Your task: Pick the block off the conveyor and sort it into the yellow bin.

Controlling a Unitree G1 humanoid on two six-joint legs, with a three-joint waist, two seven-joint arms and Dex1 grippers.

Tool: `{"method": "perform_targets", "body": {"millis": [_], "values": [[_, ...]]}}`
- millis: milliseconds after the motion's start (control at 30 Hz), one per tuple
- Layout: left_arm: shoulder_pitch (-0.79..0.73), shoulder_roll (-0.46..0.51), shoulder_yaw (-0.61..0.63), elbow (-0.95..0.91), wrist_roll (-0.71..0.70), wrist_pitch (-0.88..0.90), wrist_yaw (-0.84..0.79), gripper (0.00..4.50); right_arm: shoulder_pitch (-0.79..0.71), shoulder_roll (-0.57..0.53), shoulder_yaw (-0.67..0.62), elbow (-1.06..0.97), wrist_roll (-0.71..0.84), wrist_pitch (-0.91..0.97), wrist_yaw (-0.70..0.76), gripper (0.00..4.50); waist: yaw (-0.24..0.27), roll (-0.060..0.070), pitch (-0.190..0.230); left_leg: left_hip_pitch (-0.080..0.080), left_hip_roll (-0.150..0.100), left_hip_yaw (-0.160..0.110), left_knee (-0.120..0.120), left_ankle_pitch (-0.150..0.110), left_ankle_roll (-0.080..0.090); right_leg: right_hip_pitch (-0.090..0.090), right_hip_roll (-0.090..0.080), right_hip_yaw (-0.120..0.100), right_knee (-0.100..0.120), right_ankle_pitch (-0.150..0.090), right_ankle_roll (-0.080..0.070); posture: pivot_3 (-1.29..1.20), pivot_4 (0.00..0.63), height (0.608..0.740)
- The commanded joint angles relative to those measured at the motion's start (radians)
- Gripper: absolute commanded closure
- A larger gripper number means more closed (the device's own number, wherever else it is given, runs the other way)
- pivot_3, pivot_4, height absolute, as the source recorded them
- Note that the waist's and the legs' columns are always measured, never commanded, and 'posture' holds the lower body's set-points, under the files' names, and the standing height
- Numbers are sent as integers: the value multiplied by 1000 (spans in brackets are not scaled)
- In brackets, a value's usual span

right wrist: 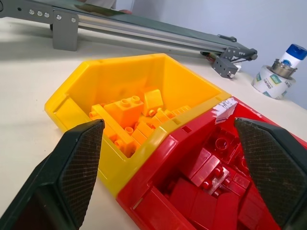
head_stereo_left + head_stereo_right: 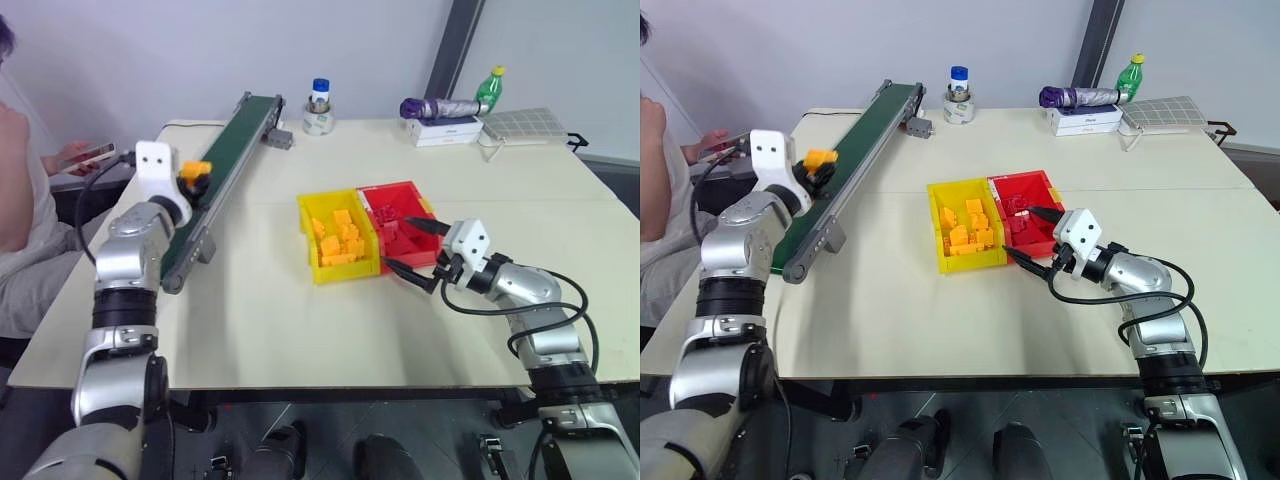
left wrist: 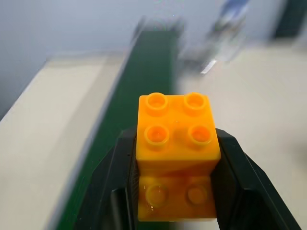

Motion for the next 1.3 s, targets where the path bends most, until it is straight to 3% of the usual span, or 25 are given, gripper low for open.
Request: {"method": "perform_targets", "body": {"millis": [33, 200, 300, 433, 533, 567, 700, 800, 933, 1133, 1300], "values": [[18, -39, -72, -126, -52, -10, -119, 3146, -20, 2, -12, -31, 7, -9, -4, 0, -2, 0, 0, 0, 0, 0, 0, 0, 0, 0, 0, 0, 0, 0, 0, 0, 150, 740], [0, -111, -205, -114, -2, -30, -186, 3146, -22, 4, -11, -31, 5, -9, -7, 0, -1, 0, 0, 0, 0, 0, 0, 0, 0, 1, 0, 0, 0, 0, 0, 0, 150, 740], [-31, -168, -192, -71, -16, -21, -145, 3146, -14, 2, -16, -41, 5, -6, -12, 0, -3, 0, 0, 0, 0, 0, 0, 0, 0, 0, 0, 0, 0, 0, 0, 0, 150, 740], [-37, -195, -246, -32, 23, -41, -172, 3146, 10, -3, -24, -63, 6, -1, -21, 0, -2, 0, 0, 0, 0, 0, 0, 1, 2, 0, 0, 0, 0, 0, 0, 0, 150, 740], [-34, -217, -236, -29, -32, 14, -225, 3146, 23, -3, -29, -73, 5, 1, -31, 0, 0, 0, 0, 0, 0, 0, 0, 1, 2, 0, 0, 0, 0, 0, 0, 0, 150, 740], [-30, -223, -223, -43, -74, 54, -256, 2124, 24, -2, -29, -76, 5, 1, -35, 0, 0, 0, 0, 0, 0, 0, 0, 1, 2, 0, 0, 0, 0, 0, 0, 0, 150, 740], [-26, -230, -222, -64, -43, -20, -233, 267, 29, 1, -26, -81, 5, 2, -44, 0, -1, 0, 0, 0, 0, 0, 0, 0, 0, 0, 0, 0, 0, 0, 0, 0, 150, 740], [-10, -225, -201, -107, -82, -20, -263, 81, 30, 2, -24, -84, 5, 4, -48, 0, -3, 0, 0, 0, 0, 0, 0, 1, 2, 0, 0, 0, 0, 0, 0, 0, 150, 740], [60, -131, -176, -204, -43, -7, -230, 81, 26, 1, -23, -77, 5, 1, -45, 0, -10, 0, 0, 0, 0, 0, 0, 1, 2, 0, 0, 0, 0, 0, 0, 0, 150, 740], [265, 87, -96, -454, -120, -7, -380, 81, 19, -5, -25, -62, 8, -3, -32, 0, -5, 1, 0, 1, 1, 0, -1, 1, 1, 0, 1, 1, 0, 0, -1, 0, 150, 740], [430, 230, 44, -571, -185, 9, -427, 81, -2, -12, -26, -31, 6, -11, -11, 0, 1, 1, 0, 1, 1, 0, -1, 0, 0, -1, 0, 1, 0, -3, -5, 0, 150, 740]]}}
